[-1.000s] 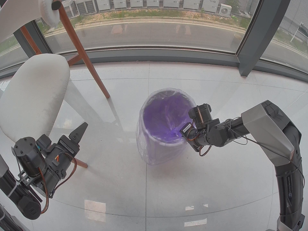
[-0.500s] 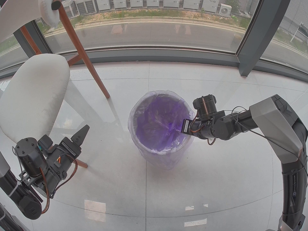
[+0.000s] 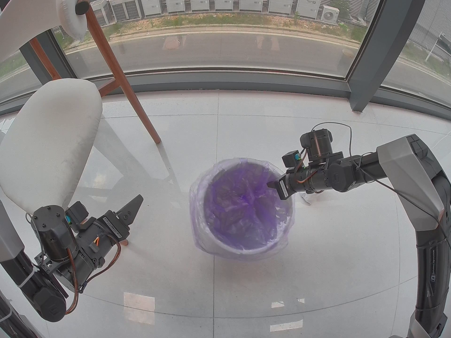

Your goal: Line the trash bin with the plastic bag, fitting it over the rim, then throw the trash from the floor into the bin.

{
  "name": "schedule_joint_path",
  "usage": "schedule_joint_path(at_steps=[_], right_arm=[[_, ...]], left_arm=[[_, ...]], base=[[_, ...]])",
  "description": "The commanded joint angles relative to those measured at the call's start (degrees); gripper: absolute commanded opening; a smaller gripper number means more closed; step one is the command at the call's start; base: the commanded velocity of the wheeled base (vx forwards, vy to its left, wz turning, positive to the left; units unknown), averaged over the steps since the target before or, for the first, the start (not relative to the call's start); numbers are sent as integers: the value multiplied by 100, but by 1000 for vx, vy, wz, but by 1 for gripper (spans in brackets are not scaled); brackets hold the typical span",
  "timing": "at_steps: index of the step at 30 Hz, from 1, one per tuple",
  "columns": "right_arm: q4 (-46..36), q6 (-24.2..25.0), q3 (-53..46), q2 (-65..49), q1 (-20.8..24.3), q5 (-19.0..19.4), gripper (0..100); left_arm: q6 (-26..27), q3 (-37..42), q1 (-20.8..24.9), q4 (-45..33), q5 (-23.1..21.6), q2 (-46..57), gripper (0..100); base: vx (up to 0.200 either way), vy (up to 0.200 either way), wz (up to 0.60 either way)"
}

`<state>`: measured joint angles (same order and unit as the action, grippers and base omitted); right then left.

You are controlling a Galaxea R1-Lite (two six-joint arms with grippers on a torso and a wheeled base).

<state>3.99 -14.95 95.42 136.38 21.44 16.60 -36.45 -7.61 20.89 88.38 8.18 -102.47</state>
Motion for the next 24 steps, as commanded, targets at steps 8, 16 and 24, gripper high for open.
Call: schedule_joint_path(at_steps=[8, 16, 24], right_arm=[[-1313, -2003, 1918, 1049, -228, 344, 0], [-1506, -1889, 1918, 1989, -176, 352, 0], [-1506, -1582, 1918, 2499, -96, 458, 100]], left_arm=[[77, 110, 37, 4, -45, -71, 100], [77, 119, 108, 4, -45, -80, 100], [77, 102, 169, 4, -36, -256, 100]], base=[[0, 0, 0], [0, 0, 0], [0, 0, 0]])
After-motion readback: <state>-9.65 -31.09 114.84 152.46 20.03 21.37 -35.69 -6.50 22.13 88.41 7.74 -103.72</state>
